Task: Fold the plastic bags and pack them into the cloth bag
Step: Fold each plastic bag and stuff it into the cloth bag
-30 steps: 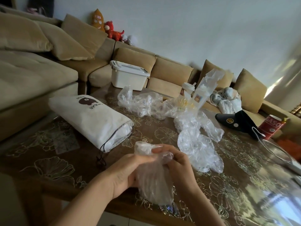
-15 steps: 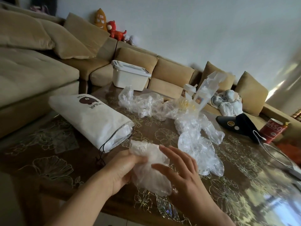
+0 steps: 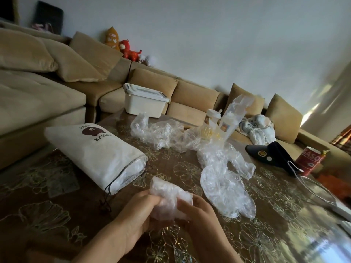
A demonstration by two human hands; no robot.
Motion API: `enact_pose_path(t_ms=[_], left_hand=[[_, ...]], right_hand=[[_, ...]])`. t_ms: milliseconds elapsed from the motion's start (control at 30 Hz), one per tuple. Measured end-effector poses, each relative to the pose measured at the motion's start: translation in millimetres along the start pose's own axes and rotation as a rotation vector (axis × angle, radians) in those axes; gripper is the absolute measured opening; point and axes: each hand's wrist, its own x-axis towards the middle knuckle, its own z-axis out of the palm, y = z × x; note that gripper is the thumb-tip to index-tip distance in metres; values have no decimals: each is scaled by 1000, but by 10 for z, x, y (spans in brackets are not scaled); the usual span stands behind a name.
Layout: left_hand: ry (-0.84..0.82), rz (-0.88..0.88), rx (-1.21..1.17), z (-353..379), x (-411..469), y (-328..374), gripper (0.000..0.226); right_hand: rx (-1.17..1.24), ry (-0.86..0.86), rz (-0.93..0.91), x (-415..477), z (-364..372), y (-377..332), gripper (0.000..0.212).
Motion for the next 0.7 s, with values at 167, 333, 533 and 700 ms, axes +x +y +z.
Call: enact_pose_path(t_ms=[167,333,533,700], left_hand=[[-163,38,160,-57,-25,50,45],[-120,77,321,-76,-24,-33,60],[60,83,189,-112,91,-76,13],[198,156,407,-28,30,-53,3]], right_hand=[[-39,17,-15,-88,-5,-85,12],[-80,43,-10,-84,-40,-73,21],[-76,22,-68,-58,-125,-68,31],[-386,238,-273,-7,-2,-8,13]])
